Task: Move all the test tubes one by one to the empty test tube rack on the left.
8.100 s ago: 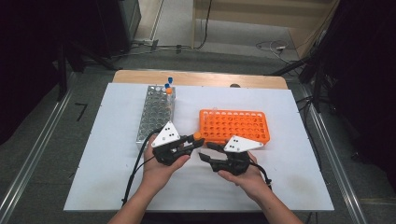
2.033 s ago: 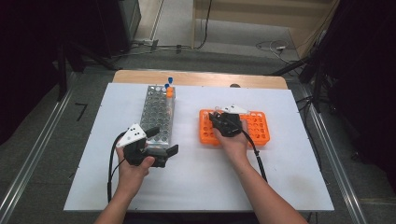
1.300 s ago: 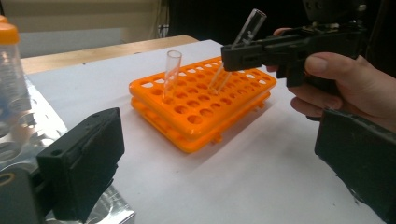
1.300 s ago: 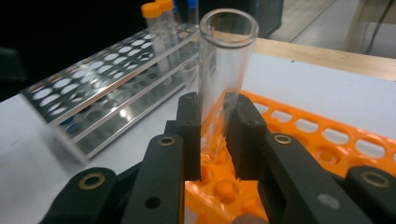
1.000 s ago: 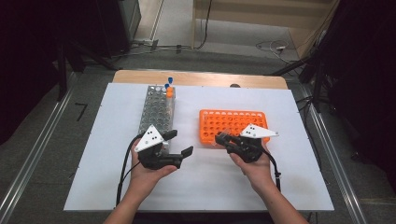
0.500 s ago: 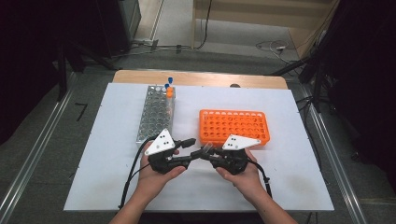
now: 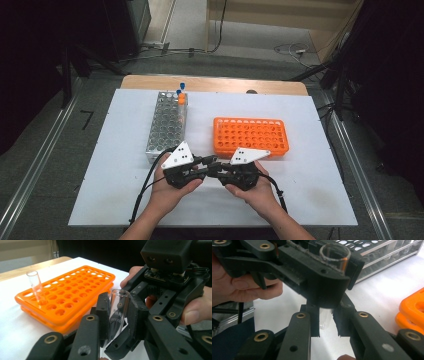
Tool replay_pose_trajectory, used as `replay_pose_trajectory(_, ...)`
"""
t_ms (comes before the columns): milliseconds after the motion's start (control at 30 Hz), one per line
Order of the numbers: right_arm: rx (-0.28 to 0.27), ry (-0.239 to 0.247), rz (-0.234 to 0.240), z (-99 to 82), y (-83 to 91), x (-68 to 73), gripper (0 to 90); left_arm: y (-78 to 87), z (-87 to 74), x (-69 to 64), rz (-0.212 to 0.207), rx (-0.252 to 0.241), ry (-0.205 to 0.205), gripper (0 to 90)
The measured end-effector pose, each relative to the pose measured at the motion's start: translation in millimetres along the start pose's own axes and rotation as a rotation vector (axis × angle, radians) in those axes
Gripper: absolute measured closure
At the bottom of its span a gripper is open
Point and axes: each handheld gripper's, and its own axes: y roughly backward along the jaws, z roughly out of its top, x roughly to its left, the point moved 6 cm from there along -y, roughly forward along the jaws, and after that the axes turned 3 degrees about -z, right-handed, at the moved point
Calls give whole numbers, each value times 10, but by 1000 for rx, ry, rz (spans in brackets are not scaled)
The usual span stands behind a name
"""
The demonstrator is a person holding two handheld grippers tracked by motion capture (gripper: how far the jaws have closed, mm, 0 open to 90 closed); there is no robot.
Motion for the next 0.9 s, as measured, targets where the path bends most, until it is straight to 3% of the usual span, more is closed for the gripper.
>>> replay_pose_trajectory(267, -20, -17, -10, 15, 14, -10, 701, 42, 37, 57, 21, -31, 14, 766)
replay_pose_trajectory(433, -22, -5, -41, 5, 64, -38, 414, 119, 72, 173, 55, -57, 48, 767)
replay_pose_trajectory(600, -67, -42, -36, -11, 275, -168, 147, 187, 86, 303, 93, -62, 63, 767)
replay_pose_trajectory(700, -73, -47, -48, -80, 413, -272, 67, 220, 103, 367, 113, -58, 63, 767)
replay_pose_trajectory(900, -87, -42, -112, -237, 713, -482, 8, 312, 156, 515, 149, -78, 78, 767)
